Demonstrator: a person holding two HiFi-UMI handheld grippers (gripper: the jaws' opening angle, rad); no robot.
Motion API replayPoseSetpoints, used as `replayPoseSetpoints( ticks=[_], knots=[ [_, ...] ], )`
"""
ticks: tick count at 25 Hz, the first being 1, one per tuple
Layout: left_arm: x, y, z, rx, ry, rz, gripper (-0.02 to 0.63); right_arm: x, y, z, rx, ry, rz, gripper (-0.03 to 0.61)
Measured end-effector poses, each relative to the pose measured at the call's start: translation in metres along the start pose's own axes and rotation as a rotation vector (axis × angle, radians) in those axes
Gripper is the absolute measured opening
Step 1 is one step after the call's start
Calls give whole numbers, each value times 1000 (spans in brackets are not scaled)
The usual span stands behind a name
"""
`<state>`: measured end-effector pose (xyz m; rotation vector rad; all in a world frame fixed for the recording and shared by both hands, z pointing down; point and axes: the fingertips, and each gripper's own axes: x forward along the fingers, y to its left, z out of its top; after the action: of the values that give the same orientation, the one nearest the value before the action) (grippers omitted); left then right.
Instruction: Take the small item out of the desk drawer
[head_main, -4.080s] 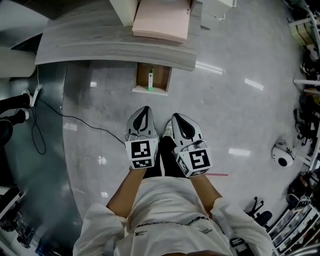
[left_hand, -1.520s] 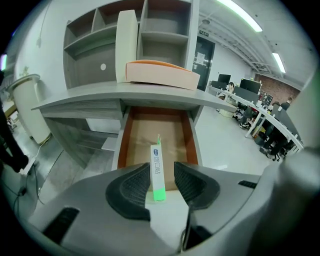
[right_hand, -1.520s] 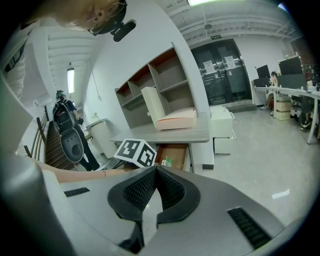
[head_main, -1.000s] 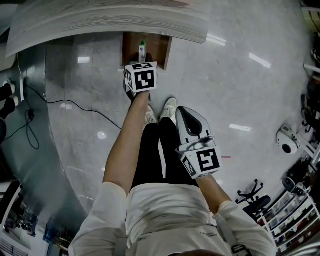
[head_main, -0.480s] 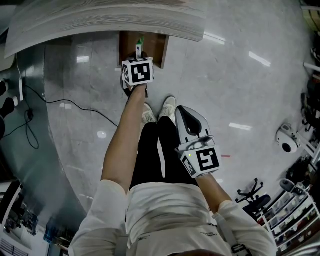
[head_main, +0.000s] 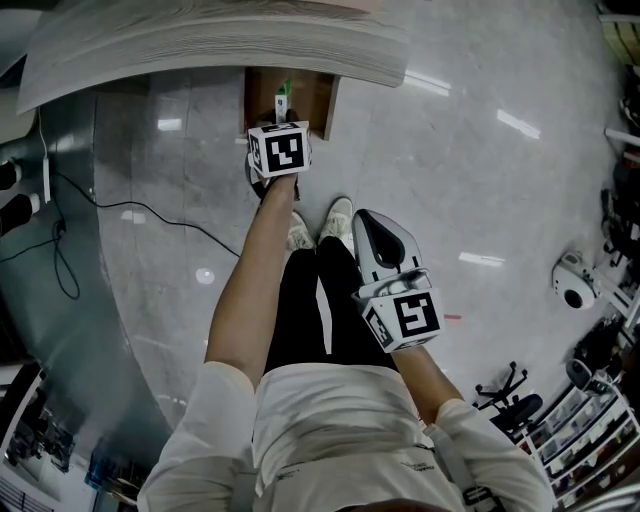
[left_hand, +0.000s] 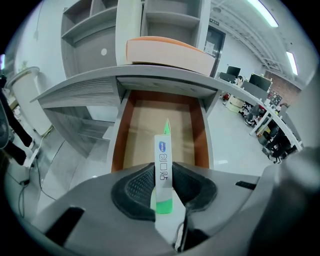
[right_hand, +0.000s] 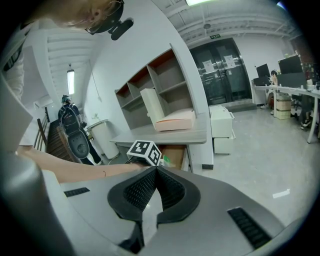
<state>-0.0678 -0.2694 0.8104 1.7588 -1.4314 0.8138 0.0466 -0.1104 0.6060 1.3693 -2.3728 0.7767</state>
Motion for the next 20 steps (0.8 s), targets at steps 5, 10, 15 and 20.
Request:
replayPoseSetpoints(
  ticks=[5, 10, 15, 20],
  knots=[
    [-21, -5, 2, 18, -25, 4, 103, -8, 3, 12, 3, -19, -25, 32],
    [-49, -12, 5, 12, -34, -8, 101, -22, 5, 34, 1, -45, -46, 32],
    [-83, -20, 21, 11, -60, -33, 101, -30, 10, 52, -9, -58, -62, 32],
    [-115, -24, 43, 22, -97, -44, 101, -36, 20, 73, -17, -81, -62, 32]
  ],
)
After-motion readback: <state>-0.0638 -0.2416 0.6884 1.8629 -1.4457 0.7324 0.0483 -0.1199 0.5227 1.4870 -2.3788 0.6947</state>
